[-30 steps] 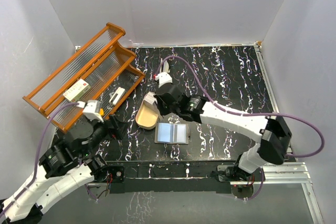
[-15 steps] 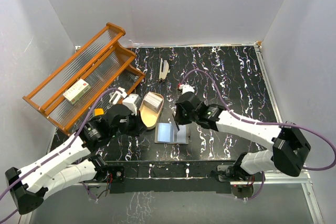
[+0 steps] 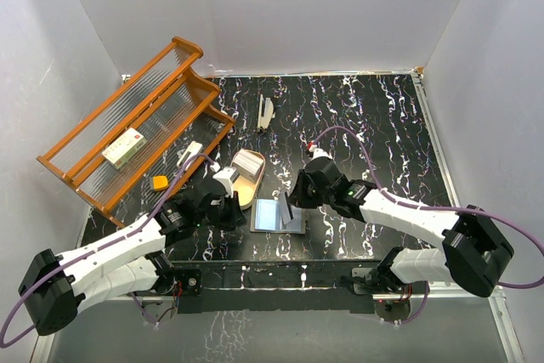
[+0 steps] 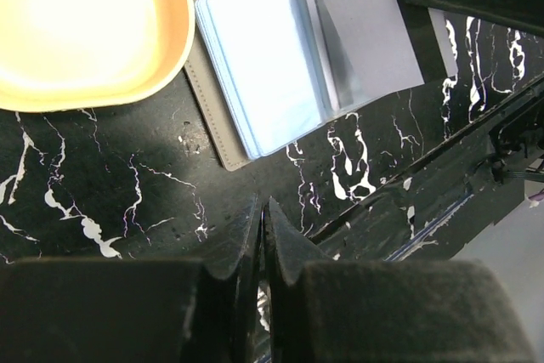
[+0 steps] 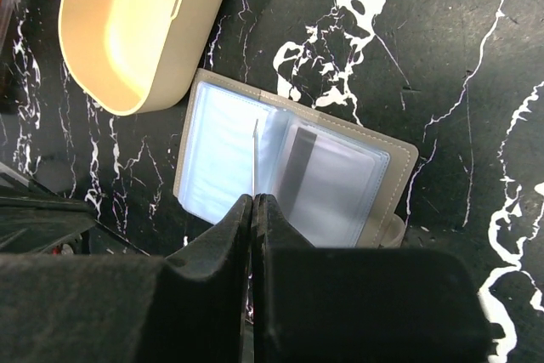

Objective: Put the credit cards into the card holder
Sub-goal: Insert the credit card into the card holder.

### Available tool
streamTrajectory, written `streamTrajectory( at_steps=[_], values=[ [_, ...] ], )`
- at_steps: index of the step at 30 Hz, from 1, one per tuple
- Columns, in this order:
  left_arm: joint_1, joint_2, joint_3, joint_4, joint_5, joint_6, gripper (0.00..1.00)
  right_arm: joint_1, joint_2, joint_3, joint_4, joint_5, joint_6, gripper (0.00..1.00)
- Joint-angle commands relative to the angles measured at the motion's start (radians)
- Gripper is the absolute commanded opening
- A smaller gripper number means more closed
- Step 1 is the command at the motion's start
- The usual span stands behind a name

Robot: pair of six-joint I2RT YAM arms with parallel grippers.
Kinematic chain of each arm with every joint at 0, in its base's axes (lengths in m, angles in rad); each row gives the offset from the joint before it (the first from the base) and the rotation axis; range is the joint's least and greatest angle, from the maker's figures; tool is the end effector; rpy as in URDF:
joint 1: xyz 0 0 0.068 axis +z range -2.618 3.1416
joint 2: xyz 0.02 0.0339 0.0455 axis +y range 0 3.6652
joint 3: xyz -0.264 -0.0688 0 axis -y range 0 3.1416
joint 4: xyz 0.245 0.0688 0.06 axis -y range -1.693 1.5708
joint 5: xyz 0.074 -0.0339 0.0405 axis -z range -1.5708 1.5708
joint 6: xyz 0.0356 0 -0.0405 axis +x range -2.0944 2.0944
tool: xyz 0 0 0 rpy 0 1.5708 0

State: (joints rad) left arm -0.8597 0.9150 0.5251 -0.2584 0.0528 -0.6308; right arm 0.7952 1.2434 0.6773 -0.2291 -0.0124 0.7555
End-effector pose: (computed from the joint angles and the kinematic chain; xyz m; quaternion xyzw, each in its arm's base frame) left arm 0.1263 -0.1495 0.2190 0.1139 0.8880 -0.3191 0.3109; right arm 0.1753 0.1794 0.2045 -0.0207 0.9255 0.2688 0.2660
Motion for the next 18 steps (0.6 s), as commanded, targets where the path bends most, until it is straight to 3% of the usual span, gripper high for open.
streamTrajectory(
  at_steps=[1, 18],
  values=[
    [-0.002, -0.001, -0.045, 0.105, -0.006, -0.015, 0.04, -0.008, -0.006, -0.015, 0.125, -0.004, 0.055, 0.00],
    [-0.003, 0.138, -0.128, 0.284, 0.019, -0.044, 0.02, -0.023, 0.047, -0.104, 0.229, -0.015, 0.134, 0.00]
  ],
)
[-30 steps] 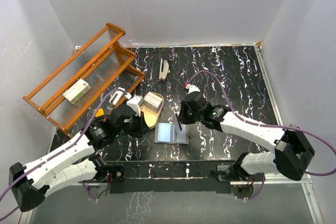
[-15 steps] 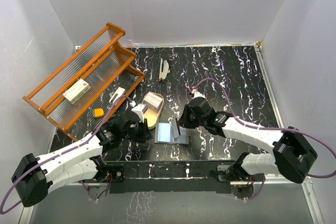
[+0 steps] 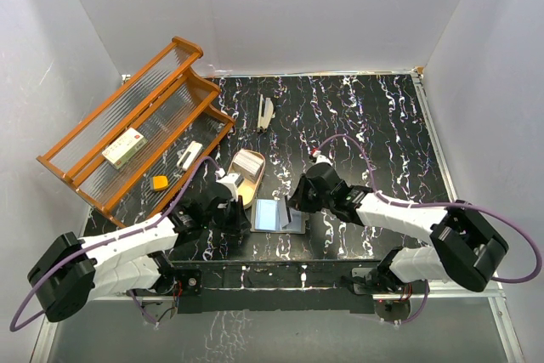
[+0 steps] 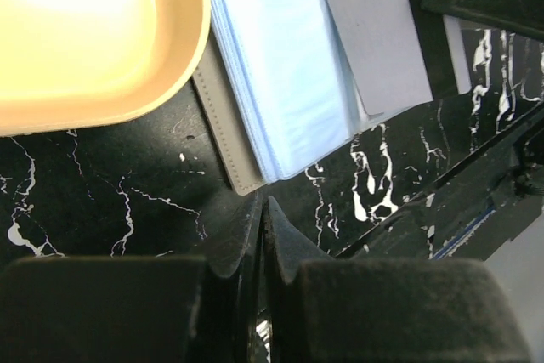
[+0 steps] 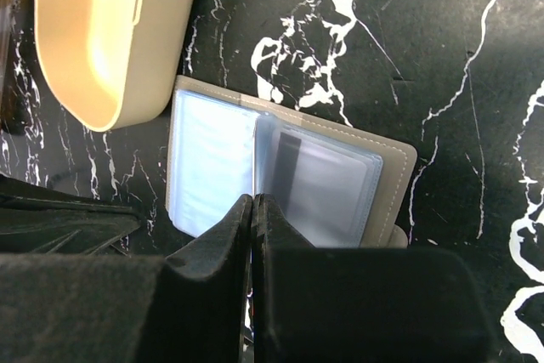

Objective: Put the credit cards into the card holder
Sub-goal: Insert the credit card into the card holder.

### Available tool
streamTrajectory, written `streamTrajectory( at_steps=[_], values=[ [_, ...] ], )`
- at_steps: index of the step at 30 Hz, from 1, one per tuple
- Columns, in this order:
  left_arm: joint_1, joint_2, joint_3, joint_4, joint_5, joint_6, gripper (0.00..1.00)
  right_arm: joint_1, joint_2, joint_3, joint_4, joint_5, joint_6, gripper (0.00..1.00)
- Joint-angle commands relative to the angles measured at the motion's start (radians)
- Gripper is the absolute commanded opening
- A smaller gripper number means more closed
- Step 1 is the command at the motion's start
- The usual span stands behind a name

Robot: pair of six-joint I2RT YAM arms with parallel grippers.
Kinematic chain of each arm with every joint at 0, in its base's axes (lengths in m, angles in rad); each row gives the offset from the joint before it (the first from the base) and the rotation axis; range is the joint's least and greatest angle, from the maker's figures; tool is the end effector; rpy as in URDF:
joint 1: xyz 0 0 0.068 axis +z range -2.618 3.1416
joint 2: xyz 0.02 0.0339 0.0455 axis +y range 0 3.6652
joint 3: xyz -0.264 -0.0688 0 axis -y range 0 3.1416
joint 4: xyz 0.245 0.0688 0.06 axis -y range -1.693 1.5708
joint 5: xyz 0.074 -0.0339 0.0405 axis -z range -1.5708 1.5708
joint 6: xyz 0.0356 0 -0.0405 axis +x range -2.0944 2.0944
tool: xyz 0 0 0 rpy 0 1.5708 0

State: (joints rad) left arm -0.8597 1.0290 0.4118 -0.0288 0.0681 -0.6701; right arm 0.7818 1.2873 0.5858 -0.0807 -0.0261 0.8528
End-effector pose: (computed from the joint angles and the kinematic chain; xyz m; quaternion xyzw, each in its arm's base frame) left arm 0.1325 -0.1575 0.1809 0.0998 0.8890 -0.3307 0.3006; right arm 0.1766 0.1766 0.1774 0.0278 0.9228 0.2884 0.2540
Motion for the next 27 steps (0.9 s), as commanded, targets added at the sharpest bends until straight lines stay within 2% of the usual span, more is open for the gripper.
streamTrajectory(
  at_steps=[1, 14, 27],
  values=[
    [-0.003, 0.031, -0.015, 0.061, 0.003, -0.005, 0.02, -0.011, 0.006, -0.015, 0.081, -0.002, 0.039, 0.00],
    [-0.005, 0.086, -0.070, 0.167, 0.032, -0.040, 0.04, -0.035, 0.049, -0.049, 0.129, -0.089, 0.060, 0.00],
    [-0.009, 0.095, -0.098, 0.165, 0.021, -0.036, 0.04, -0.056, 0.094, -0.102, 0.190, -0.149, 0.055, 0.01]
  ],
)
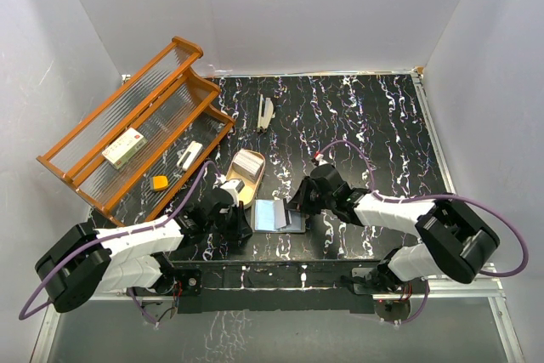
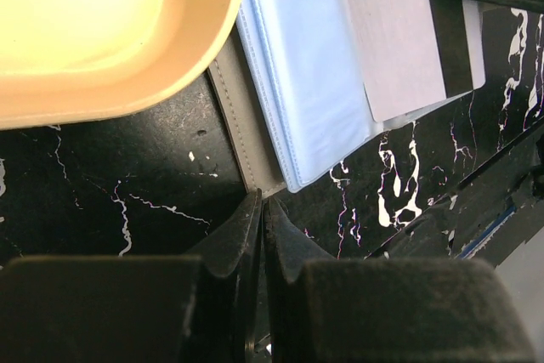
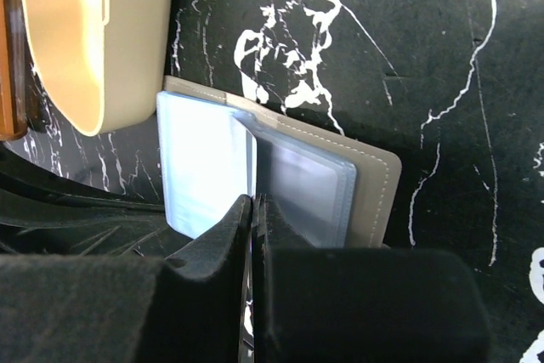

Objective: Put the credit cards into the card holder
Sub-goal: Insert the credit card into the card holder.

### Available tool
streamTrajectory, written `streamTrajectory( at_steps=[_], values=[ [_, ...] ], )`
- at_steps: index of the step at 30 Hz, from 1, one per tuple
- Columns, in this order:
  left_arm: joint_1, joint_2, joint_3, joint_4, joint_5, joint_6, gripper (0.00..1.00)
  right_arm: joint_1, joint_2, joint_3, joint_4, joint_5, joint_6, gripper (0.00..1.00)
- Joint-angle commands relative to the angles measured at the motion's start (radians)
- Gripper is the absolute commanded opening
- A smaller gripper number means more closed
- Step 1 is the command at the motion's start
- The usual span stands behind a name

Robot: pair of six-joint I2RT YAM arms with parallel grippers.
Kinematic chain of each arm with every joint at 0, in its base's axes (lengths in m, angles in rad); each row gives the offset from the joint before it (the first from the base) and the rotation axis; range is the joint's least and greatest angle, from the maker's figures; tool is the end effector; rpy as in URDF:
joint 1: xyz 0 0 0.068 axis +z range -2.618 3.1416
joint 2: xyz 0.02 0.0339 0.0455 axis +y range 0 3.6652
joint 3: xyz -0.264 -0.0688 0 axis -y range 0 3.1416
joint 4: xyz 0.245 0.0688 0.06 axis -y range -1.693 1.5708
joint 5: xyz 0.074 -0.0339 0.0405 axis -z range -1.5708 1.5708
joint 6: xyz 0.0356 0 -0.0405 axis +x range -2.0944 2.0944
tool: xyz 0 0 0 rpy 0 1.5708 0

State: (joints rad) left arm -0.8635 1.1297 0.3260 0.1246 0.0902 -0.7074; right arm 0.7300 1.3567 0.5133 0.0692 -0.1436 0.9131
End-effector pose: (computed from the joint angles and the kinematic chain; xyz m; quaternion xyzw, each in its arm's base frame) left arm 0.1312 -0.1584 0.1487 0.0897 0.8971 -0.3334 0.2758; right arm 0.1827 0.1703 0.1520 0.0563 0.9180 0.3283 0.2151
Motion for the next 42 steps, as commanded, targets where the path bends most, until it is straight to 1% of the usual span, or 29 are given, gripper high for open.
streamTrajectory(
  at_steps=[1, 4, 7, 18, 22, 28, 32, 34, 36, 42],
  values=[
    [-0.005, -0.005, -0.013, 0.013, 0.001, 0.000, 0.05, -0.007, 0.030, -0.032, 0.044, -0.036, -0.004, 0.01],
    [-0.007, -0.002, -0.010, 0.009, 0.007, 0.001, 0.05, -0.007, 0.040, -0.036, 0.055, -0.040, -0.002, 0.05],
    [-0.008, -0.005, -0.008, 0.009, 0.008, 0.001, 0.05, -0.009, 0.044, -0.036, 0.068, -0.036, -0.005, 0.07],
    [-0.014, -0.012, -0.018, 0.033, 0.022, -0.026, 0.05, -0.008, 0.088, -0.042, 0.144, -0.035, -0.006, 0.03],
    [-0.018, -0.011, -0.016, 0.032, 0.021, -0.029, 0.04, -0.008, 0.087, -0.044, 0.163, -0.025, 0.007, 0.02],
    [-0.029, -0.012, -0.039, 0.072, 0.029, -0.067, 0.05, -0.008, 0.084, -0.052, 0.183, -0.014, 0.024, 0.02],
    [-0.035, -0.004, -0.054, 0.107, 0.032, -0.089, 0.05, -0.006, 0.088, -0.076, 0.214, -0.026, 0.049, 0.07],
    [-0.037, 0.007, -0.053, 0.111, 0.034, -0.093, 0.05, -0.006, 0.090, -0.081, 0.226, -0.035, 0.045, 0.13],
    [-0.039, 0.013, -0.051, 0.114, 0.037, -0.095, 0.04, -0.007, 0.083, -0.071, 0.187, -0.026, 0.032, 0.20],
    [-0.042, 0.005, -0.053, 0.122, 0.037, -0.101, 0.05, -0.007, 0.017, -0.036, 0.036, 0.035, 0.010, 0.31]
  ],
)
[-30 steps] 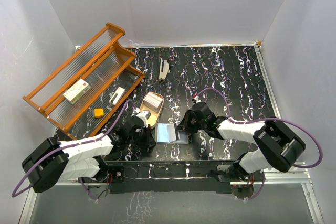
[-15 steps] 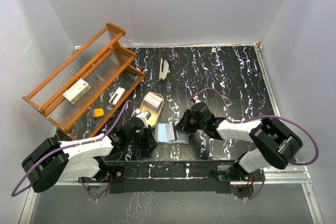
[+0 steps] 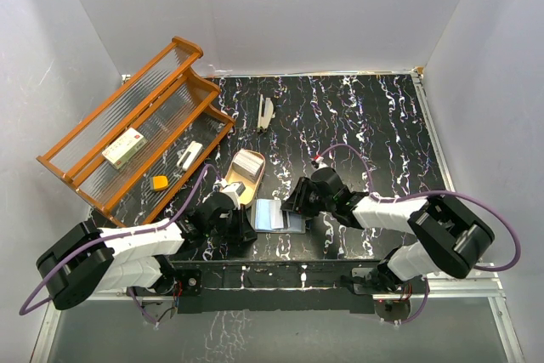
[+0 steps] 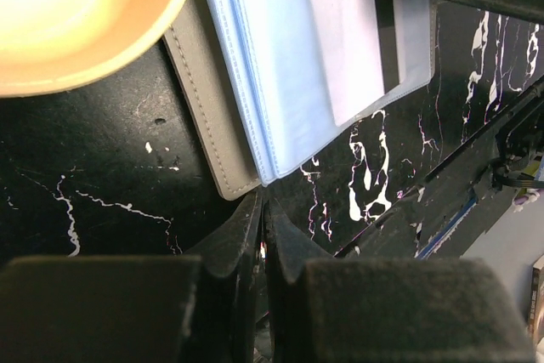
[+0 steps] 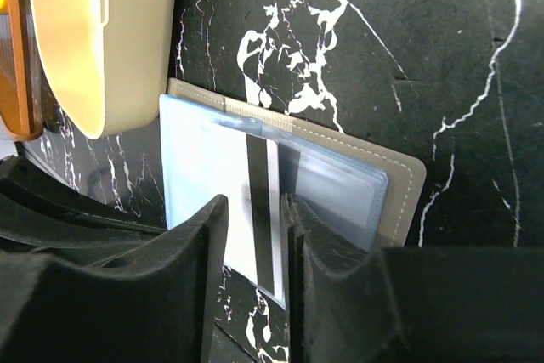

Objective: Put the credit cards into the card holder
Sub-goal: Insert the credit card into the card holder.

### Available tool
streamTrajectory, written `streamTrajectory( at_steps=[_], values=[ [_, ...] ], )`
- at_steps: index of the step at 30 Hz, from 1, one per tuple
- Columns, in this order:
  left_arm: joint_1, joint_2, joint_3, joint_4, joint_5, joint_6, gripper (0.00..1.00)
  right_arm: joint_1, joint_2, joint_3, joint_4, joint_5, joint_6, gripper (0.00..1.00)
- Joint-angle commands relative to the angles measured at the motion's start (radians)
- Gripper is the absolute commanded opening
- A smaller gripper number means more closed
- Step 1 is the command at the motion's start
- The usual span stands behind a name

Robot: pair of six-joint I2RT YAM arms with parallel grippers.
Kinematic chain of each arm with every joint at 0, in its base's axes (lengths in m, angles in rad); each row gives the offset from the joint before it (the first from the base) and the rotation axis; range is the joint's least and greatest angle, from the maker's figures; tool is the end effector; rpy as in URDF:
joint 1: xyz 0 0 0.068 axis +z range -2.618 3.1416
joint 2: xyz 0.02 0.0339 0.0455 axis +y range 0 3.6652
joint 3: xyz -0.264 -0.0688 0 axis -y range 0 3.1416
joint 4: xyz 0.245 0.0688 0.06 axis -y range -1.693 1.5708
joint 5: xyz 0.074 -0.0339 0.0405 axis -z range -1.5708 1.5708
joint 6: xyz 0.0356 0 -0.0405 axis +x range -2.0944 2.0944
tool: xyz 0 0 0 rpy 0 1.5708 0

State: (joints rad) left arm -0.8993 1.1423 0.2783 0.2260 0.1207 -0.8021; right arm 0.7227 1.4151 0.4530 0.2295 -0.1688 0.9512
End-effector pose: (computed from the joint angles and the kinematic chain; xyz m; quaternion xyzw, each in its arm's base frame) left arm 0.1229 -0.1615 0.1412 0.0704 0.8892 -0.3729 0.2555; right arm 0.1832 0.1695 0.1347 0.0697 0.9082 0.3527 0.2144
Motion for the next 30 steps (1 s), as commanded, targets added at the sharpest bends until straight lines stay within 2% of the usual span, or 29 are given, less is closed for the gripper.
streamTrajectory(
  at_steps=[1, 8, 17, 30],
  values=[
    [-0.006, -0.010, -0.005, 0.021, 0.007, -0.006, 0.05, 0.001, -0.047, 0.025, -0.136, 0.057, -0.029, 0.33],
    [-0.007, -0.008, -0.015, 0.042, 0.004, -0.021, 0.04, 0.015, -0.057, 0.021, -0.144, 0.035, -0.007, 0.39],
    [-0.007, -0.003, -0.011, 0.046, 0.001, -0.022, 0.04, 0.073, 0.011, 0.042, -0.080, 0.038, 0.043, 0.41],
    [-0.007, -0.009, -0.021, 0.053, -0.010, -0.026, 0.04, 0.129, 0.073, 0.084, 0.034, 0.014, 0.082, 0.38]
  ],
)
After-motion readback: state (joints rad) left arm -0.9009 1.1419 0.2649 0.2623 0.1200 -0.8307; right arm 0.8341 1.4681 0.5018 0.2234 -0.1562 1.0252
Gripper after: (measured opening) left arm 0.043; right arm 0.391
